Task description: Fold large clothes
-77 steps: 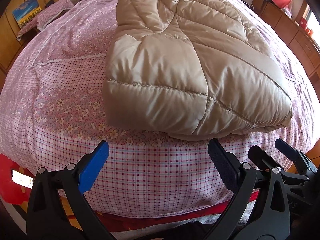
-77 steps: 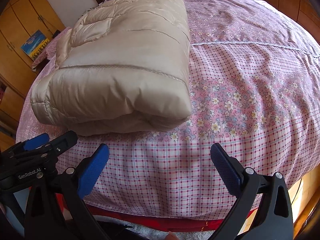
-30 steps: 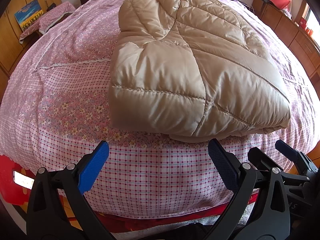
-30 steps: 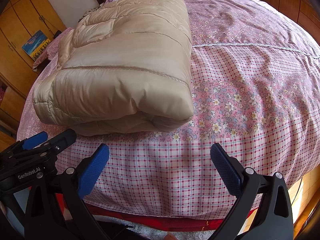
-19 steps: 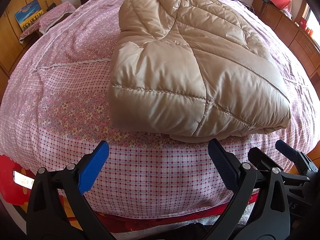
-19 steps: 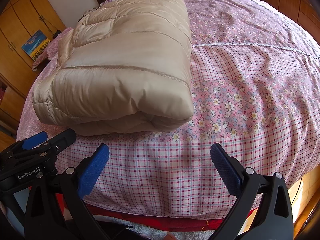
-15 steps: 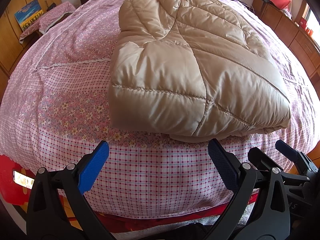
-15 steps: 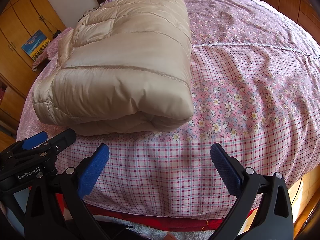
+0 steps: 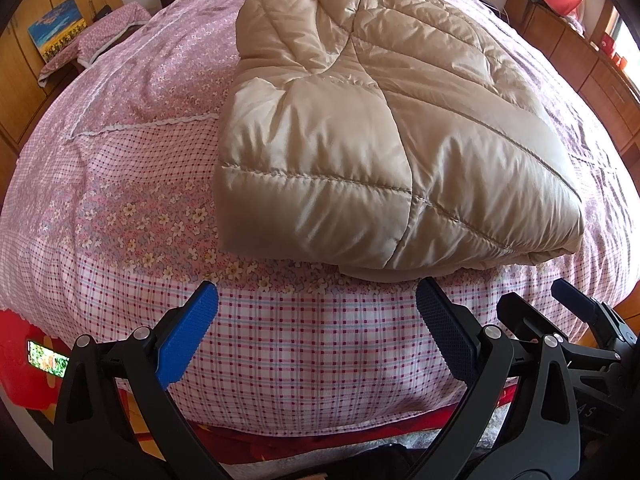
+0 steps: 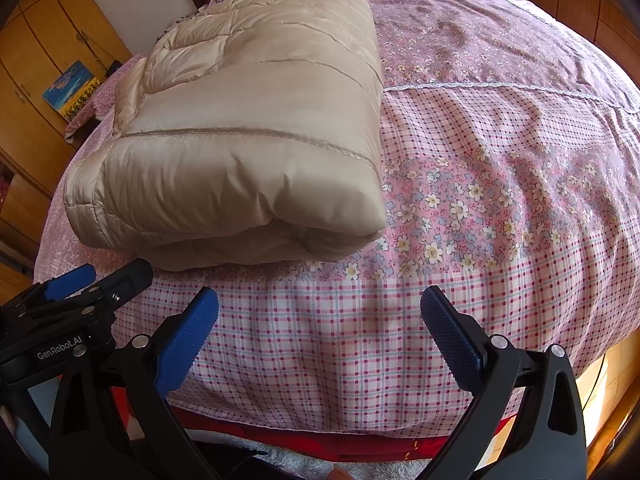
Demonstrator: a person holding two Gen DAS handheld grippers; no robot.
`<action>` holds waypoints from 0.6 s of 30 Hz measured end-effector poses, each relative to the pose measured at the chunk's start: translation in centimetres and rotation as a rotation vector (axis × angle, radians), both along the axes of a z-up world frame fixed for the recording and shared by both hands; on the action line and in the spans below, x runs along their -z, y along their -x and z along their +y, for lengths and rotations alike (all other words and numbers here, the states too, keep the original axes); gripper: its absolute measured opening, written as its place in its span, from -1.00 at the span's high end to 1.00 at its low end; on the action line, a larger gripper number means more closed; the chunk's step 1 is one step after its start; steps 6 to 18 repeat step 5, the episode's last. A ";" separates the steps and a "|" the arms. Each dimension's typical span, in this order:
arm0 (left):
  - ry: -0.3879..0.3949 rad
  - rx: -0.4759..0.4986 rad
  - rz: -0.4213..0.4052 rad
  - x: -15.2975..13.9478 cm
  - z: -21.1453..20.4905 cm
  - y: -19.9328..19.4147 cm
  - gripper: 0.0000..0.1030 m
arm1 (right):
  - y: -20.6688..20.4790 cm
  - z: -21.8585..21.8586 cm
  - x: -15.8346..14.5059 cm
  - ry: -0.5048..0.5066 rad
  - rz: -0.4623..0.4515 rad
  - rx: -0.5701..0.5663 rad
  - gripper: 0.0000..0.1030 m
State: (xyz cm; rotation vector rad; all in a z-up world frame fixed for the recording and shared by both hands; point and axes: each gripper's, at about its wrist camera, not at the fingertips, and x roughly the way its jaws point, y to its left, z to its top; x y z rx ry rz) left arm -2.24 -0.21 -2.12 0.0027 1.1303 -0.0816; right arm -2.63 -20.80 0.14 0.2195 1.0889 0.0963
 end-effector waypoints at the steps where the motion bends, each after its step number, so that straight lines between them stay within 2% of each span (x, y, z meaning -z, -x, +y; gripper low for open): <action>1: -0.001 0.000 0.000 0.0 0.1 0.0 -0.92 | 0.0 0.0 0.0 0.000 0.000 0.000 -0.89; 18: 0.007 -0.002 0.002 0.1 0.1 0.1 -0.92 | 0.0 -0.1 0.1 0.001 0.001 0.000 -0.89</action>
